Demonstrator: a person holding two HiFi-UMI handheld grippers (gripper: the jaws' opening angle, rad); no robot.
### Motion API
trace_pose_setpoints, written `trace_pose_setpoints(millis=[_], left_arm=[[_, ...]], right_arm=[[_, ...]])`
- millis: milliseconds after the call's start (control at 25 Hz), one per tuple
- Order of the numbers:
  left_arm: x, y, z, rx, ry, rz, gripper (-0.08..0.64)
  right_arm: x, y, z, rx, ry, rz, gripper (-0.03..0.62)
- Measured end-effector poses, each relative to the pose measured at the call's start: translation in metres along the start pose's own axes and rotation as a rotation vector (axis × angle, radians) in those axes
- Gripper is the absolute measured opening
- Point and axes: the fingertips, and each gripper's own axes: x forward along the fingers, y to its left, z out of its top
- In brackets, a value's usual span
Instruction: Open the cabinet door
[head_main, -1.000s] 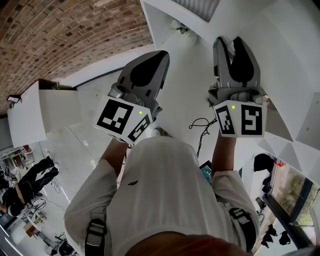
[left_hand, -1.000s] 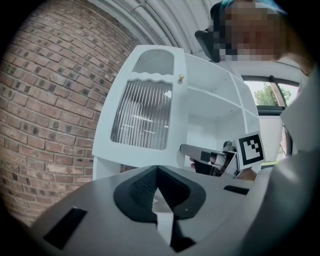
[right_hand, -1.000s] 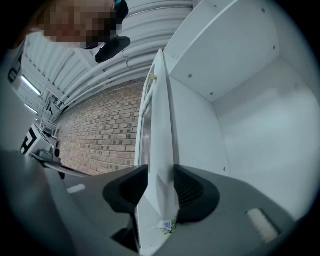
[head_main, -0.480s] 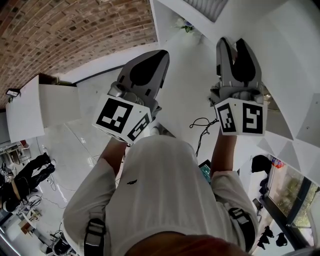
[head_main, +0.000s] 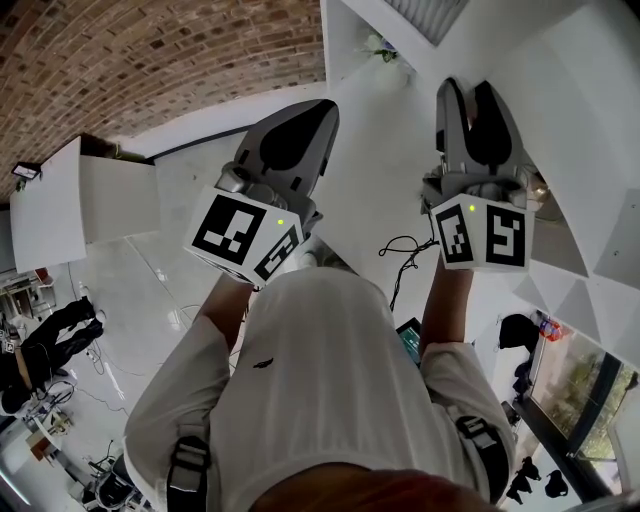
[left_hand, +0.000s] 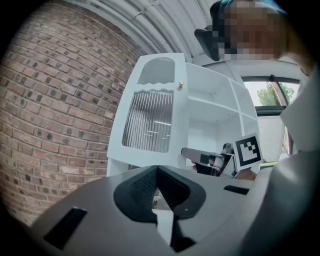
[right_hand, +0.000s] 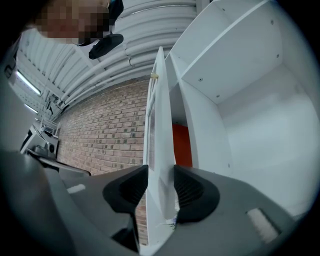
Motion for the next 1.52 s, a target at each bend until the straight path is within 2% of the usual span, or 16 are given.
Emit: trace_pose_setpoints(millis=[480,720,1520], left_arm=[[-0.030,0.001,0.000,-0.008,-0.014,0.029,0.009],[-0.048,0.004,0.002,-0.006,-0.023,0.052,0.009],[-0.092,0.013,0.005,-0.013,-0.047,0.117,0.009]], right_arm=[[-0.008,0.018,0.001,0.004,0.011,-0.010,0.130],[-0.012,0.025,0.000,0.034,0.011,-0.012,0.081],[-0.019,0.067,0.000,0.010,0.032,0.049,0.075]])
